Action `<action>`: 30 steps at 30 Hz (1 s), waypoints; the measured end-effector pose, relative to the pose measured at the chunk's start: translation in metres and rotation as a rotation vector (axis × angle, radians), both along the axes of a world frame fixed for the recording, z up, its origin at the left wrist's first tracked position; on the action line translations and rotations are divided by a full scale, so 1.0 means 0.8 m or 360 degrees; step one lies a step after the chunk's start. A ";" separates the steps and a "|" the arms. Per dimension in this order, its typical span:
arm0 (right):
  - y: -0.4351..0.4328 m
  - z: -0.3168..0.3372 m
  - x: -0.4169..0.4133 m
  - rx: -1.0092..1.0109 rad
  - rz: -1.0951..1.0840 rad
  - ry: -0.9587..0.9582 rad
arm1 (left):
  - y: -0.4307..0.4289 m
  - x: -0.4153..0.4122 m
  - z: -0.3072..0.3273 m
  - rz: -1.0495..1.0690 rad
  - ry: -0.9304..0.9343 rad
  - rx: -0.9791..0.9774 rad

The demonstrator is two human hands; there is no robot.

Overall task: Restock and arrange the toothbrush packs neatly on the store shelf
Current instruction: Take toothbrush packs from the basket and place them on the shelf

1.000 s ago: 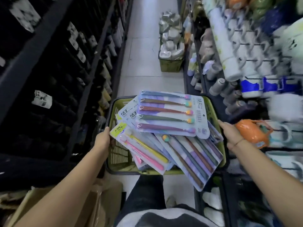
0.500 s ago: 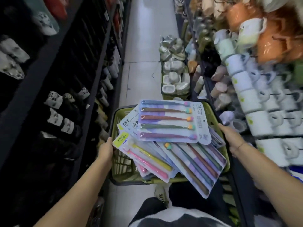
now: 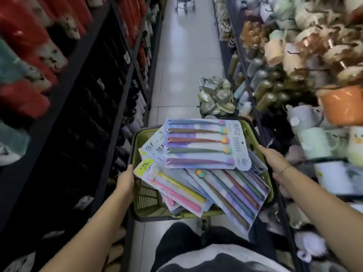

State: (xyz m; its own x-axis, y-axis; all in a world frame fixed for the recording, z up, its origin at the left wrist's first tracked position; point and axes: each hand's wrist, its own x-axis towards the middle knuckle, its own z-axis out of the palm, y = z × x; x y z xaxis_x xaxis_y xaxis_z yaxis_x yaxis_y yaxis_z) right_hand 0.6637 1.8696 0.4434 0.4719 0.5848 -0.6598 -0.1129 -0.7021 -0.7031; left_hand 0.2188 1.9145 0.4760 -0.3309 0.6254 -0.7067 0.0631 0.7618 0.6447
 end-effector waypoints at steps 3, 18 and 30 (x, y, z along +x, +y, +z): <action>0.107 0.027 0.001 0.0044 0.0021 -0.0069 | 0.102 0.017 0.009 0.0031 0.0014 0.0027; 0.628 0.068 0.016 0.0085 -0.0331 -0.0021 | 0.680 0.091 0.002 -0.0109 -0.0042 0.0057; 1.039 0.037 0.151 0.0082 -0.0362 0.0001 | 1.132 0.212 -0.024 -0.0220 0.0041 -0.0013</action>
State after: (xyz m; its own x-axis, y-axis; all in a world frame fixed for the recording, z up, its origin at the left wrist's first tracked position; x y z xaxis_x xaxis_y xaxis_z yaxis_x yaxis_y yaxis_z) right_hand 0.7844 2.7007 0.4733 0.5952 0.4961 -0.6322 -0.2647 -0.6217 -0.7371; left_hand 0.3887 2.8201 0.4567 -0.2600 0.6605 -0.7044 0.1841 0.7500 0.6353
